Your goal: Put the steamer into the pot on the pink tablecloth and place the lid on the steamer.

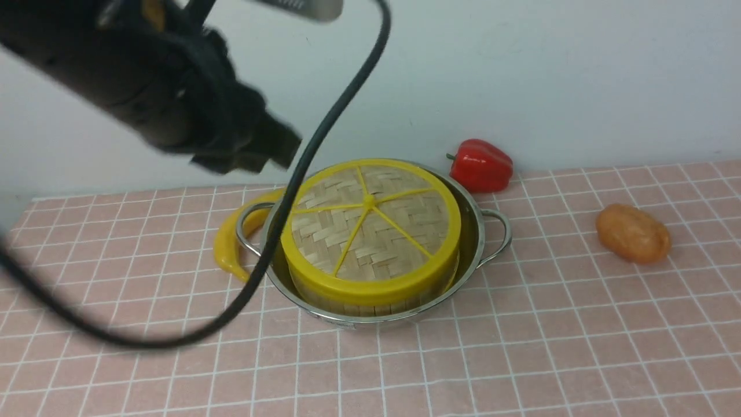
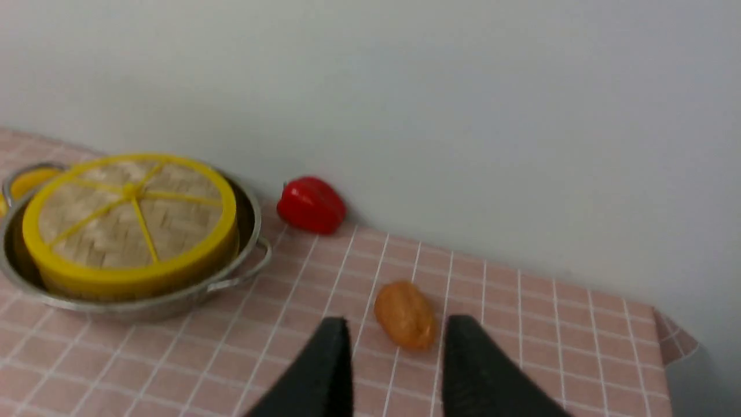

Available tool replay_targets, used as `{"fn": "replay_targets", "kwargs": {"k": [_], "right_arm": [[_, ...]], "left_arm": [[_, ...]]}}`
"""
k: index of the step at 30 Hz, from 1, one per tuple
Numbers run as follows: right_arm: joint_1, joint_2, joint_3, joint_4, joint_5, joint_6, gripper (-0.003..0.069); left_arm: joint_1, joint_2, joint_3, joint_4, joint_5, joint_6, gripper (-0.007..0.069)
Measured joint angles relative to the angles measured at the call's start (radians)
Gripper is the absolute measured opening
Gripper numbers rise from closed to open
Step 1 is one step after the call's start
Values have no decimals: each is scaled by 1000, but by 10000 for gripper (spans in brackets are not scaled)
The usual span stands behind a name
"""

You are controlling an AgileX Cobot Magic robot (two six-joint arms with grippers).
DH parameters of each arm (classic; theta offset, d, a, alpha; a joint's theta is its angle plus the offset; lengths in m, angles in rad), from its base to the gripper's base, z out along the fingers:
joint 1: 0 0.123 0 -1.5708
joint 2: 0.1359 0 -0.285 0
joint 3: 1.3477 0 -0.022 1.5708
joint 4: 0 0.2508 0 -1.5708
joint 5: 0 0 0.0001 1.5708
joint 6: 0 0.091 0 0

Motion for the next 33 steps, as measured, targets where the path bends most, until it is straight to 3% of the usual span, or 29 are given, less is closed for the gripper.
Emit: {"fn": "replay_targets", "kwargs": {"k": [2, 4, 10, 20, 24, 33], "right_arm": [[0, 1, 66, 7, 1, -13, 36], [0, 2, 142, 14, 2, -20, -9], [0, 0, 267, 72, -60, -20, -15], [0, -215, 449, 112, -380, -46, -13], [0, -265, 505, 130, -391, -46, -8], [0, -267, 532, 177, -381, -46, 10]], "left_arm": [[0, -85, 114, -1, 0, 0, 4], [0, -187, 232, -2, -30, -4, -23], [0, -439, 487, -2, -177, -35, -23], [0, -888, 824, -39, -474, -57, -22], [0, -988, 926, -64, -587, -70, -21], [0, -1031, 961, -106, -621, -76, 1]]}}
